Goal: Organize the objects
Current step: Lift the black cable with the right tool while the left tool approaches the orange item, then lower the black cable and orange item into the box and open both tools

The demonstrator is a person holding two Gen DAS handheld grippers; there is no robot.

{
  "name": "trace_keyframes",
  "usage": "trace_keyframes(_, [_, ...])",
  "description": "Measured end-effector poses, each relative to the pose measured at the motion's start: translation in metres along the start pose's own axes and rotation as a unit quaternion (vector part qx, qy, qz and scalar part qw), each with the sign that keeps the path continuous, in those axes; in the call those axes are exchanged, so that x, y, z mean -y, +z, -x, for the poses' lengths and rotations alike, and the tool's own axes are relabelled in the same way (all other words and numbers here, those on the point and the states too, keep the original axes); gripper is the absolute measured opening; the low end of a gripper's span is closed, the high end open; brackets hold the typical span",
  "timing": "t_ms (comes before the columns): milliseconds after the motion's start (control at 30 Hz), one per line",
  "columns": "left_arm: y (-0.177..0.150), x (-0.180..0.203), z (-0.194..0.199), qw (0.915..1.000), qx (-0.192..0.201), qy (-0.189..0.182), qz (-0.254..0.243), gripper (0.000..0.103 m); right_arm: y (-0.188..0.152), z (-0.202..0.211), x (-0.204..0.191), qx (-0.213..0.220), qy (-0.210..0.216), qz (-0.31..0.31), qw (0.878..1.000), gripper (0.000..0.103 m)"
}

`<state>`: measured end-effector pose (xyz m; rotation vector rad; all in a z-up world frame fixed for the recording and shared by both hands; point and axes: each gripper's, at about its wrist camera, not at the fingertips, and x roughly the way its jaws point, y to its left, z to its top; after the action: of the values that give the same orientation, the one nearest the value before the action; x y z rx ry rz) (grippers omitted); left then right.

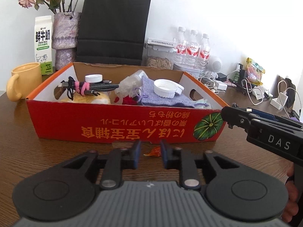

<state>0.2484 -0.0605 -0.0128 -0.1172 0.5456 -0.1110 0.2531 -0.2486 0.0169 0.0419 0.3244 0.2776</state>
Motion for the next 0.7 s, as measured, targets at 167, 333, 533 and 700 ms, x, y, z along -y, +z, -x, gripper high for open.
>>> trace_keyframes(167, [0.003, 0.010, -0.020, 0.9993, -0.023, 0.006, -0.027, 0.051, 0.000, 0.000, 0.000, 0.001, -0.001, -0.001, 1.000, 0.054])
trace_keyframes(333, [0.004, 0.009, -0.040, 0.9981, -0.054, 0.001, -0.030, 0.046, 0.000, 0.000, 0.000, 0.002, 0.000, -0.002, 1.000, 0.054])
trace_keyframes(533, [-0.002, 0.013, -0.031, 0.9979, -0.038, -0.015, -0.050, 0.014, 0.000, 0.000, -0.001, 0.000, 0.000, -0.001, 1.000, 0.054])
trace_keyframes(700, [-0.004, 0.015, 0.002, 0.9976, 0.029, -0.014, -0.062, 0.014, 0.000, 0.000, 0.000, 0.000, 0.000, -0.001, 1.000, 0.054])
